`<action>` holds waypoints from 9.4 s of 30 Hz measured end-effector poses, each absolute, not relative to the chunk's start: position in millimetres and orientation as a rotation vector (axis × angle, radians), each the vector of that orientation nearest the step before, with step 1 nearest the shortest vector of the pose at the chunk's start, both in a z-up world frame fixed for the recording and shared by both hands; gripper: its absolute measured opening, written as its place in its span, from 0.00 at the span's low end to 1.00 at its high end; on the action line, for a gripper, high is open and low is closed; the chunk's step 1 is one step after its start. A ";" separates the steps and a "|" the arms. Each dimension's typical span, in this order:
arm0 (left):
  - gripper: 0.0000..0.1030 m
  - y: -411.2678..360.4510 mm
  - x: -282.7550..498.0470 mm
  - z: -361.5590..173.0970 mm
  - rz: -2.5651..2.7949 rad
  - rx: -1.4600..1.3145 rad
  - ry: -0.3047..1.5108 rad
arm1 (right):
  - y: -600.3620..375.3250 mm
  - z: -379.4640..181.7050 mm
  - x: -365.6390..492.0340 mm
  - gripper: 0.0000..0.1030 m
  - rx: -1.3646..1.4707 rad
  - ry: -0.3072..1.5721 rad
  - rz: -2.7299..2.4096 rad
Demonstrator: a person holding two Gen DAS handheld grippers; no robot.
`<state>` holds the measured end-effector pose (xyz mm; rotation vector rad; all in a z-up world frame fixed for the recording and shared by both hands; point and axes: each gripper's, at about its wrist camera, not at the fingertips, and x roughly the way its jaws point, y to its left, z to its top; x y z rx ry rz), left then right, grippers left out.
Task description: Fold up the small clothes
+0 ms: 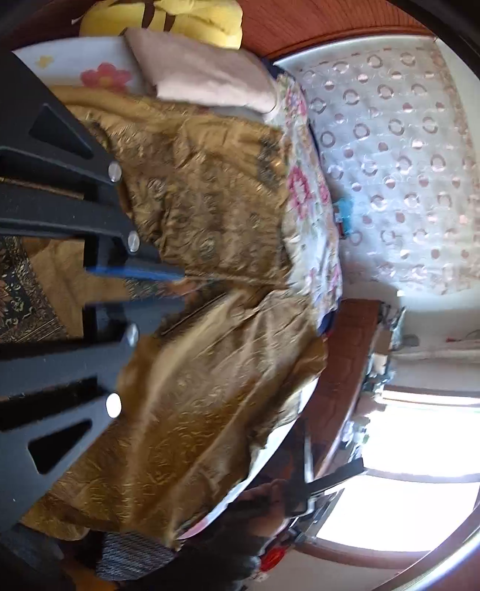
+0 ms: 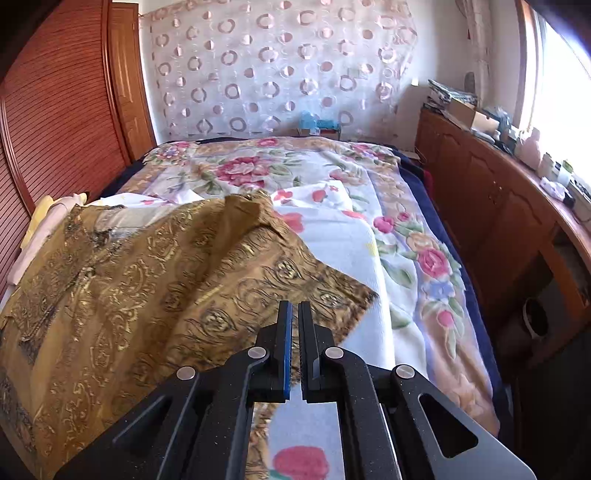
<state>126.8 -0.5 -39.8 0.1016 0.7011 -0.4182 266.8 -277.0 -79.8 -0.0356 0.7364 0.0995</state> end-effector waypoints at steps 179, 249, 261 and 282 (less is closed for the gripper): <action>0.12 113.2 11.5 -20.9 -0.235 -0.041 0.626 | -282.5 -49.6 -63.5 0.02 0.019 0.629 0.366; 0.38 122.2 165.9 -103.4 -0.157 0.034 0.871 | -252.4 -55.1 72.0 0.65 -0.040 0.831 0.178; 0.04 112.9 130.2 -73.3 -0.257 -0.007 0.735 | -238.9 -51.1 41.3 0.09 -0.026 0.766 0.246; 0.04 113.1 -21.3 146.1 -0.271 0.052 0.107 | -280.1 165.9 -139.6 0.08 0.012 0.132 0.328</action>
